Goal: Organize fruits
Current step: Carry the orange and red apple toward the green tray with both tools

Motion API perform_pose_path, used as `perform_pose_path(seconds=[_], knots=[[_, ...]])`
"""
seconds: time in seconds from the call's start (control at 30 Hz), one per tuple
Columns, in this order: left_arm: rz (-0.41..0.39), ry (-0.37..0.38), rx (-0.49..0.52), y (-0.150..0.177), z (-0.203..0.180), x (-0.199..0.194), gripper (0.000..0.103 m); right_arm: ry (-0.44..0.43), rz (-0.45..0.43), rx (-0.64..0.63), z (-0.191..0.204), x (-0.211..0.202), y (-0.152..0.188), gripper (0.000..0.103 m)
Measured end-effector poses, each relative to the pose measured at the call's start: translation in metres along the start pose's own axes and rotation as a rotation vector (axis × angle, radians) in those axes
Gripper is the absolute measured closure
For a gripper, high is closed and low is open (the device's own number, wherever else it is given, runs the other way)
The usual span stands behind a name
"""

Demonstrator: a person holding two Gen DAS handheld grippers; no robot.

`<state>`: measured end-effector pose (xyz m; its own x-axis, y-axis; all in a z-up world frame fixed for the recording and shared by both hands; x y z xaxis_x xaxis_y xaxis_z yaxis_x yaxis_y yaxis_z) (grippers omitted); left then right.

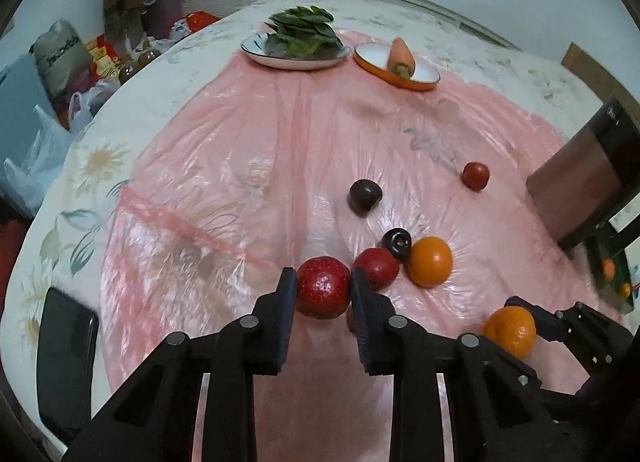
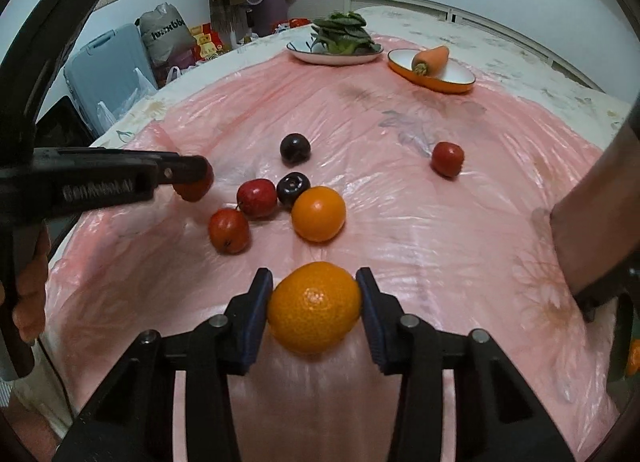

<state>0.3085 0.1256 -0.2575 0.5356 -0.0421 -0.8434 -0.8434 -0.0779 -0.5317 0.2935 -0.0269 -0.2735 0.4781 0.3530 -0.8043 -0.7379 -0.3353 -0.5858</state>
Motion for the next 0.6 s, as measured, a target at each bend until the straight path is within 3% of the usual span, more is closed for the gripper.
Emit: perform_pose_path(seconds=[0.33, 0.6], knots=[[-0.024, 0.018, -0.013, 0.024, -0.009, -0.054, 0.080, -0.016, -0.046, 0.013, -0.003, -0.056, 0.012, 0.062], [-0.045, 0.073, 0.047, 0.039, -0.058, -0.099, 0.080, -0.008, -0.079, 0.040, -0.022, -0.109, 0.036, 0.062]])
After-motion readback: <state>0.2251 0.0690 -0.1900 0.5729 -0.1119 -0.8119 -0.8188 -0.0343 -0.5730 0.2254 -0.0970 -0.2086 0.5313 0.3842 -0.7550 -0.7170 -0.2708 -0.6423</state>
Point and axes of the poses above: each gripper's, at about its wrist camera, not at the fingertips, and x roughly the way its jaws point, z to its left, y to its underside, the point moved 7 cm from there along x, roughly the way its jaws point, and after that the axes turned 6 degrees about x, right-handed, at the moved point
